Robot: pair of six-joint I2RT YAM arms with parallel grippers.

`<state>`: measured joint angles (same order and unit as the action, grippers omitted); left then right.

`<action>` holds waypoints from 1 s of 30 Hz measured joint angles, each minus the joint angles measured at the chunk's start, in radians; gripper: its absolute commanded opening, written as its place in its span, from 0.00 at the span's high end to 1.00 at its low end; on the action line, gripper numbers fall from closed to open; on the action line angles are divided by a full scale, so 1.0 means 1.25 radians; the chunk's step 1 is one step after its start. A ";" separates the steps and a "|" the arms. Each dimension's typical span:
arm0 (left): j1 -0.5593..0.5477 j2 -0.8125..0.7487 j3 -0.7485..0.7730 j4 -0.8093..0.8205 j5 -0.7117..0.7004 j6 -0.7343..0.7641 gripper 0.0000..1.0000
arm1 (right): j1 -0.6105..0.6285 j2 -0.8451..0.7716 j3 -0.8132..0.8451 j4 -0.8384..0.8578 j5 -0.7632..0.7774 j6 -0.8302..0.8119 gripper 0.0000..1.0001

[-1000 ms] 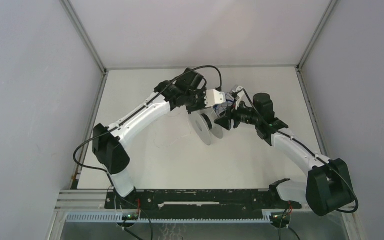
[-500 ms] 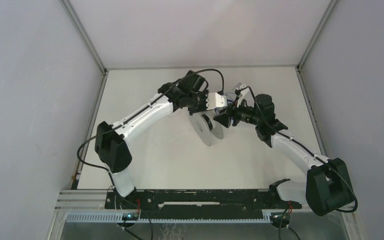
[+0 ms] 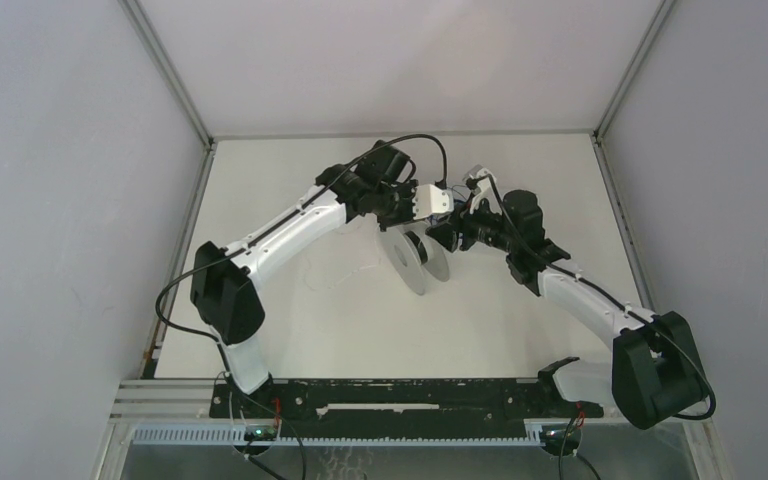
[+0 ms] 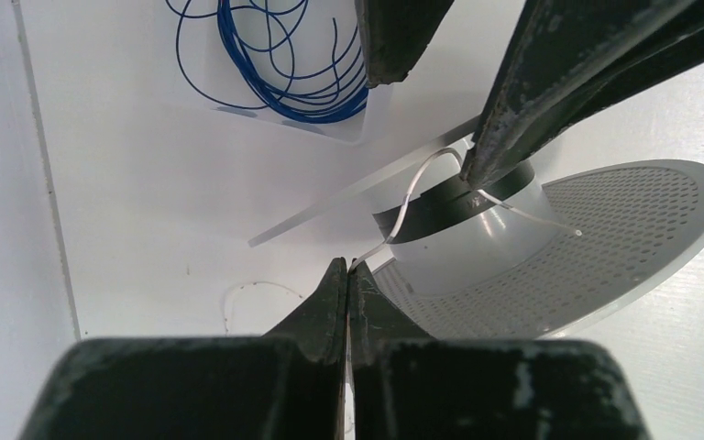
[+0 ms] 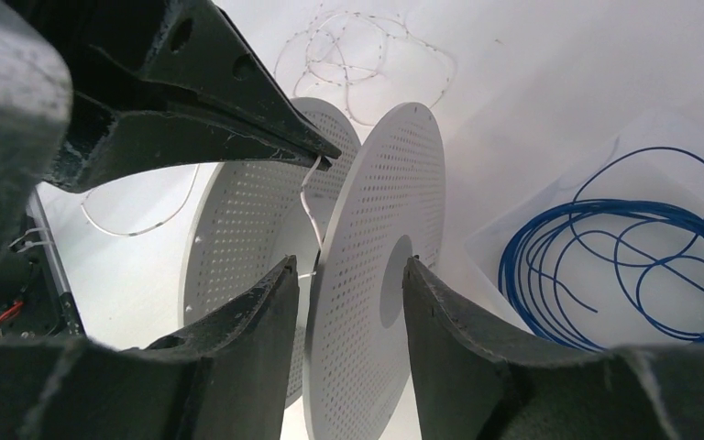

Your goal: Wrap the cables

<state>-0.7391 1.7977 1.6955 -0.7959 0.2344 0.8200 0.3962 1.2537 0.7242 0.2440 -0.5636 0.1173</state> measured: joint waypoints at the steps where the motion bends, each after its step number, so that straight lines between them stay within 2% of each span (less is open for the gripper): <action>1: 0.001 0.000 0.000 0.000 0.003 -0.001 1.00 | 0.003 0.000 0.000 0.000 0.008 0.000 0.48; 16: 0.002 0.007 -0.002 0.004 0.028 -0.023 1.00 | 0.068 0.000 -0.013 0.000 0.100 -0.038 0.50; 30: 0.005 0.011 -0.029 0.020 0.022 0.009 1.00 | 0.080 0.000 -0.031 -0.015 0.154 -0.078 0.52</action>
<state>-0.7326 1.8118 1.6588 -0.7712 0.2623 0.8314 0.4957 1.2537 0.6853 0.2253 -0.3714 0.0196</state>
